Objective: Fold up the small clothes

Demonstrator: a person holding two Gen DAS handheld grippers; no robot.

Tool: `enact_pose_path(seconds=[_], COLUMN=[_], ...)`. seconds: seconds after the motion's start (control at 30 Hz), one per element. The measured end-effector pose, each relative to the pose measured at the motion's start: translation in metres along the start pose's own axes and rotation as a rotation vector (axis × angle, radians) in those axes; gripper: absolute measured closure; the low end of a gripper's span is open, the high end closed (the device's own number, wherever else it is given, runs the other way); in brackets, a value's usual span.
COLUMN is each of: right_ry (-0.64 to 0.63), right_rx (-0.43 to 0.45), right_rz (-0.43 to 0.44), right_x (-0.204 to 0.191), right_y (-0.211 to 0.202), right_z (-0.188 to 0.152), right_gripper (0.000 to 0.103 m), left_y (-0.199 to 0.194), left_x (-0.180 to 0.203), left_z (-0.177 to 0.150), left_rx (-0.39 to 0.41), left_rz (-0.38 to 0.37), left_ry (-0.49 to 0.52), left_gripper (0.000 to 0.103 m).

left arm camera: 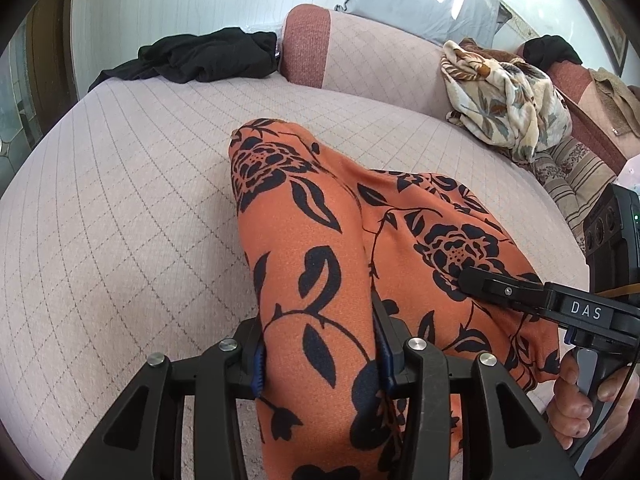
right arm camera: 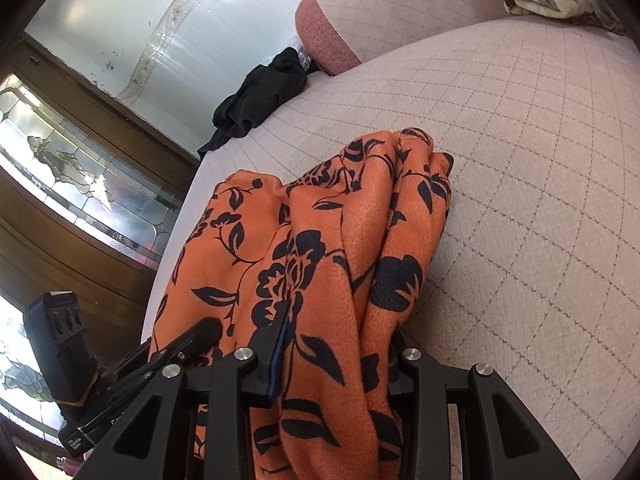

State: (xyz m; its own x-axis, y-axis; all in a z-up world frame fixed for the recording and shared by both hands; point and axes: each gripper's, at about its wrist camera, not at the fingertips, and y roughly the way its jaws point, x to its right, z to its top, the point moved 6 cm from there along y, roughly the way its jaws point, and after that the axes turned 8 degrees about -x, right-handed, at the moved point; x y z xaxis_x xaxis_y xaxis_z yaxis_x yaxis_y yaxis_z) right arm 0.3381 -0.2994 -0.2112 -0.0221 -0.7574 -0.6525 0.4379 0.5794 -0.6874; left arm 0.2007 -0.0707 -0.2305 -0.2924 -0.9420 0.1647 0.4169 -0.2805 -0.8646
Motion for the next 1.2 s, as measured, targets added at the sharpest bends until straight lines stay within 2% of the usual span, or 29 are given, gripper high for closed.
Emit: enact_pose_path(seconds=[0.2,0.33,0.53,0.6,0.7,0.77,0.83,0.9,0.93,1.07,1.17,1.2], right_ry=[0.013,0.035,0.026,-0.008,-0.042,-0.054,-0.072,-0.111,-0.135,-0.145,-0.048,-0.045], right_rx=[-0.030,-0.051,-0.059,-0.019,0.085,0.151,0.171,0.176,0.171,0.099,-0.054,-0.049], right_rz=[-0.006,-0.014,-0.054,-0.099,-0.148,-0.133,-0.100,-0.083,-0.079,-0.133,-0.259,-0.251], right_x=[0.003,0.007,0.011,0.009,0.007,0.004,-0.003,-0.015,-0.021,-0.029,0.003,0.005], right_y=[0.004,0.008,-0.001,-0.014,-0.039,-0.051,-0.052,-0.049,-0.045,-0.009,0.039,0.042], right_z=[0.002,0.002,0.005,0.008,0.018,0.027,0.035,0.045,0.048,0.062,0.060,0.060], right_gripper=[0.063,0.057,0.052,0.050,0.045,0.045,0.045,0.052,0.066,0.067,0.067,0.067], left_y=[0.002,0.002,-0.011,-0.017,-0.023,-0.023,-0.024,-0.025,-0.024,-0.012,-0.003,-0.003], left_x=[-0.005,-0.007,-0.017,-0.023,-0.032,-0.035,-0.035,-0.033,-0.032,-0.032,-0.031,-0.032], left_z=[0.001,0.000,0.001,0.003,0.007,0.010,0.011,0.011,0.010,0.005,0.001,0.001], left_rx=[-0.027,-0.033,-0.012,0.008,0.026,0.028,0.034,0.038,0.036,0.010,-0.007,-0.003], left_rz=[0.013,0.022,0.046,0.040,0.030,0.030,0.045,0.071,0.094,0.191,0.241,0.255], left_ry=[-0.017,-0.006,-0.019,-0.037,-0.074,-0.086,-0.081,-0.060,-0.042,0.019,0.064,0.073], left_gripper=[0.049,0.046,0.035,0.032,0.030,0.030,0.030,0.030,0.030,0.029,0.022,0.020])
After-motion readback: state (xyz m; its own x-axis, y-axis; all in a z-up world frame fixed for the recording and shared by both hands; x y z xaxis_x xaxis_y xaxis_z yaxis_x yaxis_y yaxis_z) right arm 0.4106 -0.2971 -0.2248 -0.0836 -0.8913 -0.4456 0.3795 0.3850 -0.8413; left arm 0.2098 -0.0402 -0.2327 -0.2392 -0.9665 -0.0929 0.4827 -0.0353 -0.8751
